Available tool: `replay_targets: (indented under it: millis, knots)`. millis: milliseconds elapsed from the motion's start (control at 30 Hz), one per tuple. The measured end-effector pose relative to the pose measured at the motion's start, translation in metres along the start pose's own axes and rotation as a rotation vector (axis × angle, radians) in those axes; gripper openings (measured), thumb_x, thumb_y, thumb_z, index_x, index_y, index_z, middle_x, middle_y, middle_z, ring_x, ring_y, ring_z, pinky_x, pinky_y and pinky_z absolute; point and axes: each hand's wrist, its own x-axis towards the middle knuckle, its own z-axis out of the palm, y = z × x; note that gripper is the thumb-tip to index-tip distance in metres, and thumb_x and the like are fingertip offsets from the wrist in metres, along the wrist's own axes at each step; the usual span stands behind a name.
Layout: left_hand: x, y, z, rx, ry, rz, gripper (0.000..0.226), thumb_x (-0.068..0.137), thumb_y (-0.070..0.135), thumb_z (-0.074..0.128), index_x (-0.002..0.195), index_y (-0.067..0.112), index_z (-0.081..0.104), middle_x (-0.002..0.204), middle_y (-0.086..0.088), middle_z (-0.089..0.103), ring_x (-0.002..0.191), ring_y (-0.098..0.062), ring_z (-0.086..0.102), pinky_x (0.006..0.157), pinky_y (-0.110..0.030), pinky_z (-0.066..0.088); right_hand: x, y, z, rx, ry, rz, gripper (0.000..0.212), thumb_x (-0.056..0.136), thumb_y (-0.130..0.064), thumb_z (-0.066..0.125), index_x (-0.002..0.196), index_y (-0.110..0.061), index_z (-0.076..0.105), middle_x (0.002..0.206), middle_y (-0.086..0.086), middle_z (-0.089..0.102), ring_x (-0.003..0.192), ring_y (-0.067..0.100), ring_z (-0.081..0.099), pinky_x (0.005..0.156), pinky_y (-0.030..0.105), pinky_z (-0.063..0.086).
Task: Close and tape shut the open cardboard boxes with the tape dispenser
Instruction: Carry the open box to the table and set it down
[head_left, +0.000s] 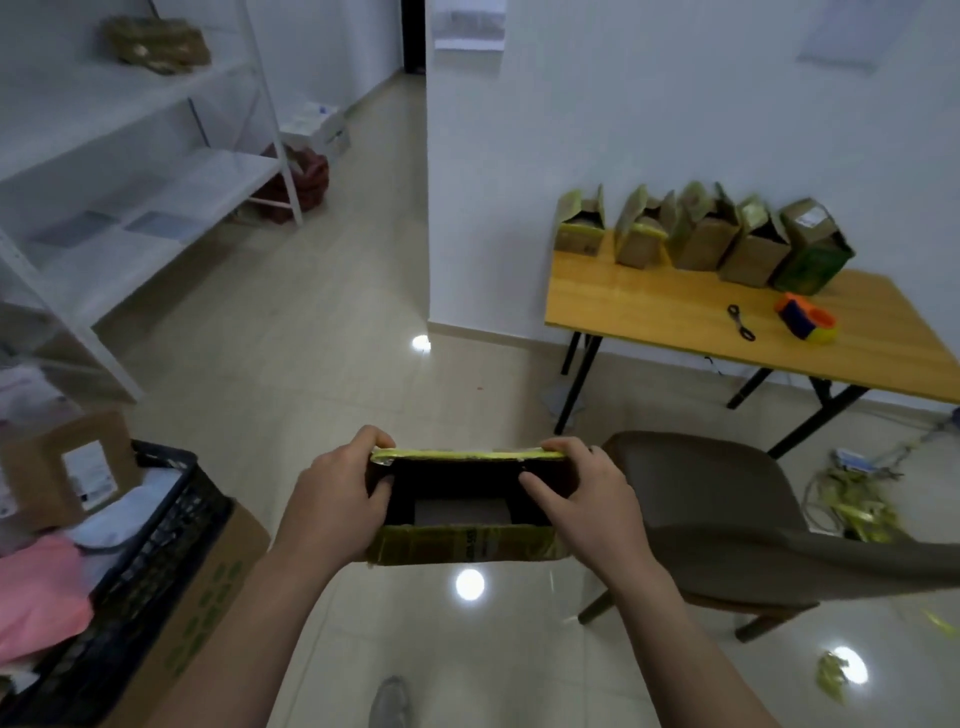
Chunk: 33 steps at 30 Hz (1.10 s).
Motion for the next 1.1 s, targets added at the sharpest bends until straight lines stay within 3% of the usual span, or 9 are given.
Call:
replay_targets:
  millis: [233,367,467,600,800,1000,1100]
  knots:
    - [0.11,-0.004,-0.011,-0.053,-0.075,0.123,0.025,0.098,0.019,0.066,0.114,0.035,0.055,0.091,0.013,0.062,0.074,-0.004,0.054,0.054,-0.01,0.034,0.062,-0.02,0.003,-0.002,0.074,0.099,0.04,0.09,-0.052,0.067,0.127,-0.041,0.056,0.105,-0.014,0.056,0.094,0.004,0.057,0.076,0.027,0.057]
    - [0.162,0.014,-0.003,-0.056,-0.127,0.186,0.026,0.097,0.018,0.066,0.112,0.037,0.056,0.089,0.015,0.061,0.077,-0.006,0.057,0.056,-0.013,0.036,0.097,-0.012,-0.006,-0.002,0.143,0.16,0.038,0.091,-0.049,0.069,0.126,-0.039,0.058,0.101,-0.014,0.056,0.088,0.0,0.056,0.064,0.014,0.042]
    - [0.204,0.031,0.004,-0.05,-0.135,0.222,0.027,0.096,0.017,0.066,0.113,0.037,0.056,0.091,0.015,0.062,0.082,-0.01,0.06,0.057,-0.013,0.037,0.135,-0.001,-0.013,0.021,0.176,0.168,0.037,0.091,-0.049,0.068,0.125,-0.039,0.059,0.101,-0.014,0.056,0.087,0.001,0.056,0.064,0.015,0.04]
    - [0.266,0.064,0.018,-0.037,-0.097,0.231,0.029,0.096,0.015,0.066,0.112,0.037,0.057,0.087,0.016,0.059,0.075,-0.004,0.054,0.055,-0.011,0.034,0.198,0.023,-0.027,0.055,0.209,0.166,0.035,0.092,-0.046,0.068,0.126,-0.039,0.059,0.101,-0.014,0.055,0.086,0.001,0.056,0.06,0.013,0.037]
    - [0.353,0.11,0.034,-0.052,-0.058,0.259,0.029,0.096,0.015,0.067,0.112,0.037,0.059,0.08,0.019,0.059,0.069,0.001,0.054,0.051,-0.01,0.033,0.29,0.054,-0.054,0.074,0.266,0.171,0.036,0.092,-0.047,0.067,0.126,-0.039,0.059,0.103,-0.013,0.057,0.084,0.006,0.057,0.067,0.024,0.046]
    - [0.433,0.134,0.057,-0.081,-0.053,0.278,0.026,0.095,0.016,0.066,0.111,0.036,0.061,0.078,0.023,0.055,0.071,-0.005,0.053,0.054,-0.018,0.036,0.366,0.073,-0.075,0.042,0.255,0.193,0.039,0.092,-0.049,0.066,0.129,-0.04,0.057,0.102,-0.013,0.055,0.076,0.01,0.058,0.065,0.027,0.046]
    - [0.475,0.145,0.073,-0.088,-0.073,0.308,0.025,0.096,0.017,0.065,0.11,0.036,0.06,0.081,0.015,0.061,0.074,-0.013,0.057,0.056,-0.023,0.037,0.403,0.084,-0.08,0.017,0.26,0.225,0.04,0.092,-0.05,0.066,0.129,-0.04,0.057,0.1,-0.012,0.054,0.077,0.012,0.059,0.07,0.032,0.051]
